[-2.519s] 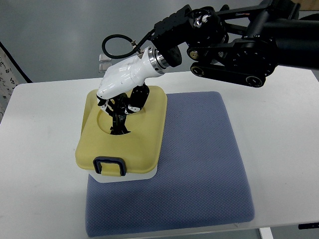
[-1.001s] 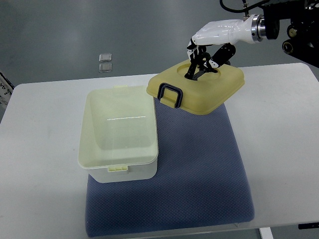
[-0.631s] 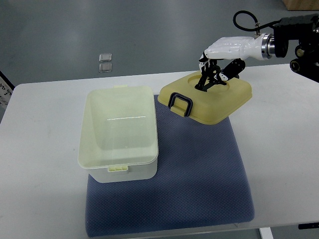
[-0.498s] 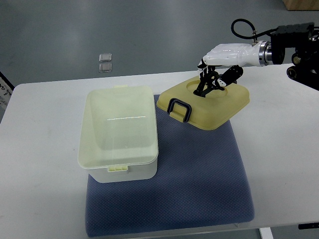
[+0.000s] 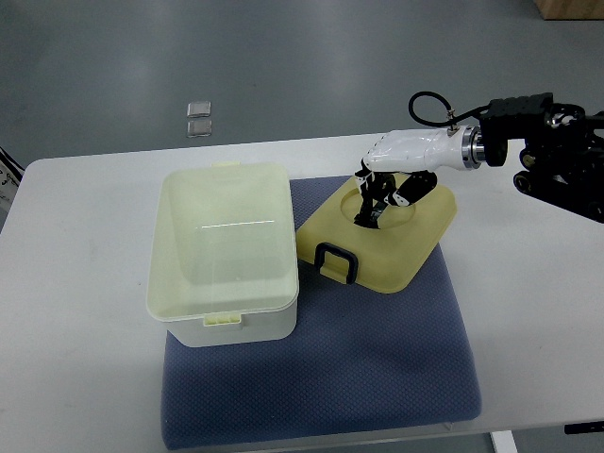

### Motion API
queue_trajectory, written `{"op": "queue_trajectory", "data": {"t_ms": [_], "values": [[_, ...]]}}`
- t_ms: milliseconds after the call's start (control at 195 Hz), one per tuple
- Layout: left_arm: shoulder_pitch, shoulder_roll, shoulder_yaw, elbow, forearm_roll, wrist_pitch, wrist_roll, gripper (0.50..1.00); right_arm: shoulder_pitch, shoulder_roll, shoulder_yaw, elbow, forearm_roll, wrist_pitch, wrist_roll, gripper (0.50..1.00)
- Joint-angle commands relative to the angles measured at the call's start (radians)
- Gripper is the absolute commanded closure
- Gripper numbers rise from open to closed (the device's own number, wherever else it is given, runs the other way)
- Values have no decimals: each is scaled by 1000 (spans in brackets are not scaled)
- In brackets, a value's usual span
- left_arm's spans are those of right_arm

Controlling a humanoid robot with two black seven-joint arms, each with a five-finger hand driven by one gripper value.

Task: Open white storage box with right hand
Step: 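Carry the lid away from the box and lower it onto the mat, then open the right hand fingers to release the lid handle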

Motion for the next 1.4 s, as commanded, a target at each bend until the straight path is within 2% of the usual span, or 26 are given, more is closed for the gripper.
{"op": "queue_trajectory", "data": {"t_ms": [0, 262, 513, 523, 528, 539, 544, 549, 554, 559, 564, 570, 575, 580, 585, 590, 595, 600, 605, 616, 626, 744, 1221, 1396], "values": [[0, 0, 0, 0, 0, 1, 0, 500, -12, 5, 0, 6, 1, -2, 1, 1000], [0, 0, 0, 0, 0, 1, 0, 500, -13, 9, 0, 84, 6, 4, 12, 1000], [0, 0, 0, 0, 0, 1, 0, 500, -27, 12, 2, 86, 4, 2, 12, 1000], [0, 0, 0, 0, 0, 1, 0, 500, -29, 11, 2, 84, 4, 2, 10, 989], [0, 0, 0, 0, 0, 1, 0, 500, -30, 11, 3, 84, 4, 2, 10, 963], [0, 0, 0, 0, 0, 1, 0, 500, -30, 11, 3, 84, 4, 2, 10, 963], [0, 0, 0, 0, 0, 1, 0, 500, -32, 12, 3, 83, 4, 1, 10, 926], [0, 0, 0, 0, 0, 1, 0, 500, -32, 12, 3, 83, 4, 1, 10, 926], [0, 0, 0, 0, 0, 1, 0, 500, -32, 11, 5, 81, 4, 2, 10, 879], [0, 0, 0, 0, 0, 1, 0, 500, -32, 11, 5, 81, 4, 2, 10, 879], [0, 0, 0, 0, 0, 1, 0, 500, -32, 12, 6, 81, 6, 1, 10, 820], [0, 0, 0, 0, 0, 1, 0, 500, -32, 12, 6, 81, 6, 1, 10, 820], [0, 0, 0, 0, 0, 1, 0, 500, -32, 12, 6, 80, 7, 1, 10, 755], [0, 0, 0, 0, 0, 1, 0, 500, -32, 12, 6, 80, 7, 1, 10, 754], [-2, 0, 0, 0, 0, 1, 0, 500, -32, 11, 8, 80, 9, 1, 10, 694], [-2, 0, 0, 0, 0, 1, 0, 500, -32, 11, 8, 80, 9, 1, 10, 693], [0, 0, 0, 0, 0, 1, 0, 500, -32, 11, 8, 80, 11, 1, 10, 642], [0, 0, 0, 0, 0, 1, 0, 500, -32, 11, 8, 80, 11, 1, 10, 642], [0, 0, 0, 0, 0, 1, 0, 500, -32, 11, 8, 80, 12, 1, 10, 607], [0, 0, 0, 0, 0, 1, 0, 500, -32, 11, 8, 80, 12, 1, 10, 587], [0, 0, 0, 0, 0, 1, 0, 500, -32, 9, 8, 80, 14, 1, 10, 583], [0, 0, 0, 0, 0, 1, 0, 500, -33, 8, 8, 77, 17, 7, 9, 568], [0, 0, 0, 0, 0, 1, 0, 500, -47, 6, 6, 46, 17, 12, 6, 568], [0, 0, 0, 0, 0, -1, 0, 500, -47, -28, -3, 30, 20, 12, 13, 568]]}}
